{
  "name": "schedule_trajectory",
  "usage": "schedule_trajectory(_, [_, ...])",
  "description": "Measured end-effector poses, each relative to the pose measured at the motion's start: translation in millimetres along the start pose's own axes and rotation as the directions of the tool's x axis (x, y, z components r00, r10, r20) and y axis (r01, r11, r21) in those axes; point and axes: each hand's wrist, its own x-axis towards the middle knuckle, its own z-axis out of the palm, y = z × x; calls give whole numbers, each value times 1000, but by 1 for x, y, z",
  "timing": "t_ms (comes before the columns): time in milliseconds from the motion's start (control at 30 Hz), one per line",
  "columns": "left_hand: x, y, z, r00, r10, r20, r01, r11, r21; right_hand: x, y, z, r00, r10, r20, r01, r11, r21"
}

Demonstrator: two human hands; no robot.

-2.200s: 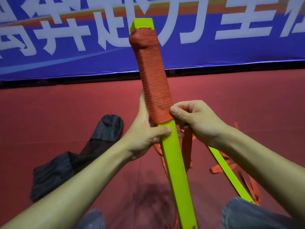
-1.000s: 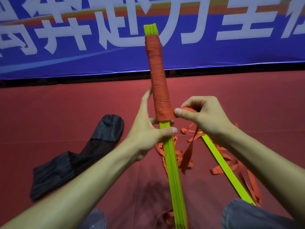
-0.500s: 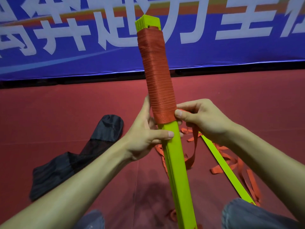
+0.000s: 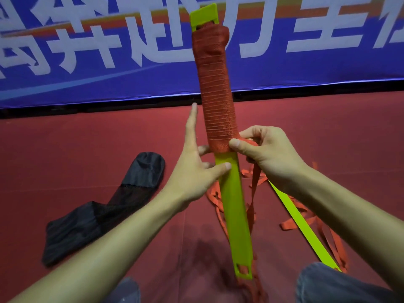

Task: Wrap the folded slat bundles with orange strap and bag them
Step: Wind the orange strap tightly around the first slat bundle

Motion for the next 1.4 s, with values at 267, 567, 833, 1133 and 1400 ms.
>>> schedule_trajectory(267, [4,-9,5,988,77,-131,-25,933,360,-5,-1,16,990,-63,-125,43,987,-153])
schedule_trajectory(567, [5,-12,-10,990,-42,-132,71,973,220,5,3,-11,989,-141,-47,121,946,-300])
schedule_trajectory(833, [-3,-5,-3,999,-14,-45,17,998,62,7,9,-15,979,-203,-14,194,953,-231])
schedule_trajectory(1133, [-1,-9,-4,994,-53,91,64,990,-125,9,11,-17,982,-189,17,189,974,-126])
schedule_trajectory(1400, [-4,-4,-4,976,1,218,45,977,-208,6,15,-16,978,-53,200,46,998,39])
